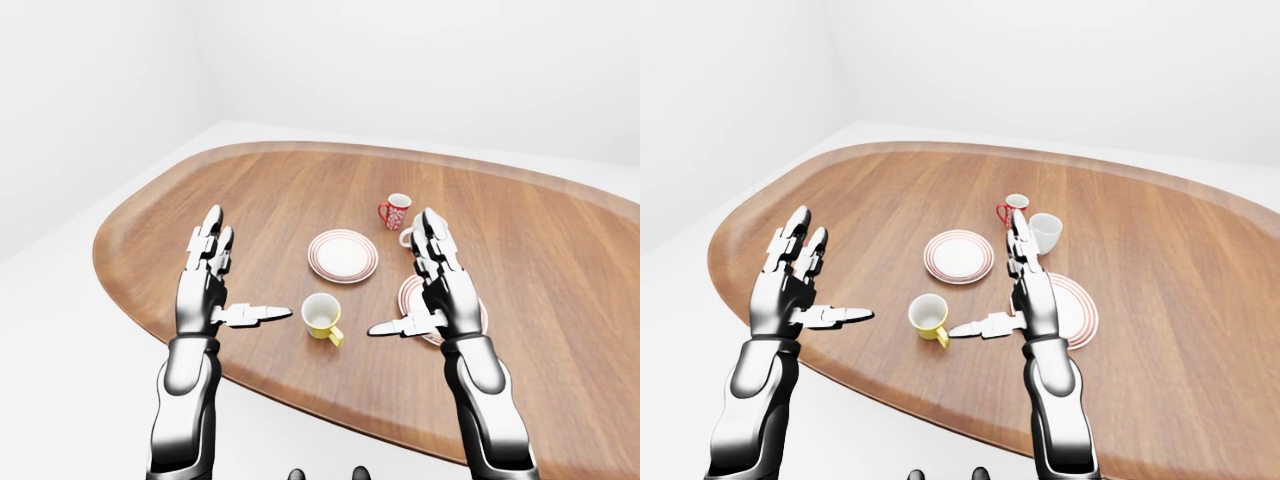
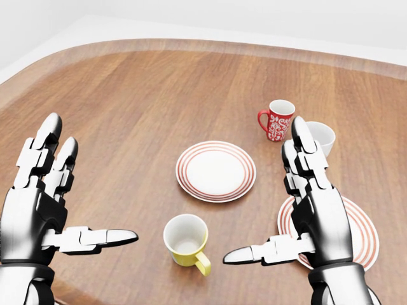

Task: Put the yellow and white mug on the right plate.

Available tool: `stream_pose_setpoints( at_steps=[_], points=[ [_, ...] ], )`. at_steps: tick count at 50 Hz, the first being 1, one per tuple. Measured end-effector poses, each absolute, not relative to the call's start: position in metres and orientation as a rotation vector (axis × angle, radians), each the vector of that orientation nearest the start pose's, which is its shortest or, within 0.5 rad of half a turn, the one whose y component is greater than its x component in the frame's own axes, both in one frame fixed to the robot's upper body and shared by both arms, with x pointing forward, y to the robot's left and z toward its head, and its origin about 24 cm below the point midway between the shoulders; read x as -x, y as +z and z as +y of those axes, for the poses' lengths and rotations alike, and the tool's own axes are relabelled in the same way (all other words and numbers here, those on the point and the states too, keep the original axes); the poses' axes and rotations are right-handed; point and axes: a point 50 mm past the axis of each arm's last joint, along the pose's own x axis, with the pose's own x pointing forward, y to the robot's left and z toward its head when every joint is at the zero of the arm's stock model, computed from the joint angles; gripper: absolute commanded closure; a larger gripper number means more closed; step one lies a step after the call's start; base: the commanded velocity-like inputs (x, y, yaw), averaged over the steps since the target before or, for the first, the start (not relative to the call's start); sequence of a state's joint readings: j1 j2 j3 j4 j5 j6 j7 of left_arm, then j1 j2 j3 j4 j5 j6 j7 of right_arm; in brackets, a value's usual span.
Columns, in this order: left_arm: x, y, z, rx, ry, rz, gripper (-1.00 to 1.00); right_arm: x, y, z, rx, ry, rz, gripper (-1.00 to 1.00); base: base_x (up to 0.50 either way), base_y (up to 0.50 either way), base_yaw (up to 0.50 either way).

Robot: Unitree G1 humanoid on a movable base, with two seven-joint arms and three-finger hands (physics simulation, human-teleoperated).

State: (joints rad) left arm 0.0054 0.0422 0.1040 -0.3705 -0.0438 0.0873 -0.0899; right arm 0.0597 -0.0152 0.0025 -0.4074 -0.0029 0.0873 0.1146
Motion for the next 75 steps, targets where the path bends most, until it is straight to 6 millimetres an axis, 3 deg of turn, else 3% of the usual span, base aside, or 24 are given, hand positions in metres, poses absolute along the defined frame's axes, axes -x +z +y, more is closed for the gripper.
stream_pose_setpoints(
  at_steps=[53, 75],
  points=[
    [-0.246, 0.116, 0.18, -0.043, 0.007, -0.265, -0.88, -0.238, 0.112, -0.146, 0.018, 0.105, -0.256, -1.0, 0.08, 0.02, 0.0],
    [-0.253, 0.118, 0.192, -0.068, 0.028, -0.264, -0.88, -0.249, 0.113, -0.14, 0.171, 0.158, -0.251, -1.0, 0.0, 0.0, 0.0]
  ],
)
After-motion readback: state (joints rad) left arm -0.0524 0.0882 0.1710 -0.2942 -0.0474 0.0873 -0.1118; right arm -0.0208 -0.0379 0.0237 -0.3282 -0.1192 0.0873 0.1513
